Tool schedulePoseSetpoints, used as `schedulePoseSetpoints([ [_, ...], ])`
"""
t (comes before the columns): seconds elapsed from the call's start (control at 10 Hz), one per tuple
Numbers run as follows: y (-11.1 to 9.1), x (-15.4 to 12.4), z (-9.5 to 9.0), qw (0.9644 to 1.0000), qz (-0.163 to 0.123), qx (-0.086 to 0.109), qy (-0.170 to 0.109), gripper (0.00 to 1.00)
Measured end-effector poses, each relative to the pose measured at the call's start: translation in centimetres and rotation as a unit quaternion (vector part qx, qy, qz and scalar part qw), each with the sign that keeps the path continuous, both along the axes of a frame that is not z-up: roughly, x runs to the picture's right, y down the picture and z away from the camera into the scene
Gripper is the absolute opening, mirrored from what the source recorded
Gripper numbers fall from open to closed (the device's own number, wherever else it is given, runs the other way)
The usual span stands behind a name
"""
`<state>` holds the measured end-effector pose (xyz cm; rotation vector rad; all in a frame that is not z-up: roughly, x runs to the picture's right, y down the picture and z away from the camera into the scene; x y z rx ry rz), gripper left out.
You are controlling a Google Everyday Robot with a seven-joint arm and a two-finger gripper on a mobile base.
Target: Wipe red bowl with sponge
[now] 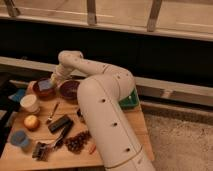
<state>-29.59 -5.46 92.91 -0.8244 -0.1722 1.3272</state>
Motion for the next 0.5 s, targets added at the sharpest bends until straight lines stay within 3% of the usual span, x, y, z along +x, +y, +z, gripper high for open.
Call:
schedulePoseSetpoints([
  [0.3, -0.5, 0.9, 0.5, 0.9997, -0.004, -0.002, 0.025, 0.0],
  [0.5, -1.5, 0.6, 1.3, 0.9996, -0.001, 0.006, 0.027, 0.0],
])
